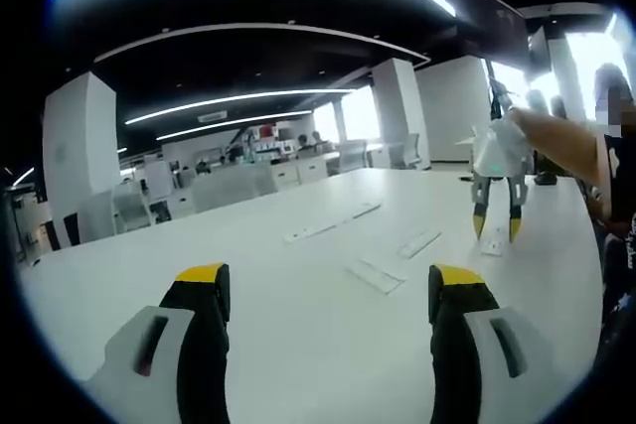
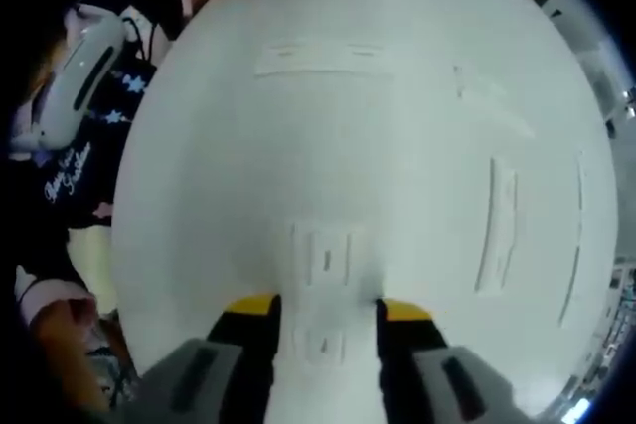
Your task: Locate the socket holder cover, grip the socket holder cover, clip it into the socket holder slot.
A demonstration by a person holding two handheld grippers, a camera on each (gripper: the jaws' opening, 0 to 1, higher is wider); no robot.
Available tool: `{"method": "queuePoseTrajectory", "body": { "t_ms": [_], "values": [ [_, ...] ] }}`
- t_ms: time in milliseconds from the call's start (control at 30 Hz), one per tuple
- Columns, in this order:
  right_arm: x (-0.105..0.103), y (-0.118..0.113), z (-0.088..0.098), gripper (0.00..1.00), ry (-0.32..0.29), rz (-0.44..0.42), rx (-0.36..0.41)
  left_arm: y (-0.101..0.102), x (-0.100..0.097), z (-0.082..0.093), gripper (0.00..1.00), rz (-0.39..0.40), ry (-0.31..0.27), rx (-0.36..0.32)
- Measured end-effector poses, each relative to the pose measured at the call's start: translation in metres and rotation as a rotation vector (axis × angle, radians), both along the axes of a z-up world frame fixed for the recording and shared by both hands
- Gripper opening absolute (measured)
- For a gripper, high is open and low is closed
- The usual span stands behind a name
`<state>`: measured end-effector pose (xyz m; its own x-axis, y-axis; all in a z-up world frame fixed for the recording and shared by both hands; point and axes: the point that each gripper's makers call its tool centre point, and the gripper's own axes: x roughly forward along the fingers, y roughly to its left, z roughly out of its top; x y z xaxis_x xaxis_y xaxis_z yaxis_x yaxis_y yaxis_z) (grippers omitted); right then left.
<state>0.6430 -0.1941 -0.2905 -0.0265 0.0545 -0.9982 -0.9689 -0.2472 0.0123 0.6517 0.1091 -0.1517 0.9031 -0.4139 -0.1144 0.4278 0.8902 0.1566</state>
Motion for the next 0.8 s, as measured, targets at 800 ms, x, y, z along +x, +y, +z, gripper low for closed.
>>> {"method": "queuePoseTrajectory", "body": {
  "t_ms": [800],
  "values": [
    [0.0029,0.0015,0.0015,0.30,0.001,0.006,0.006,-0.0017,0.0001,-0.0029,0.80,-0.005,0.011,0.013]
  ]
}}
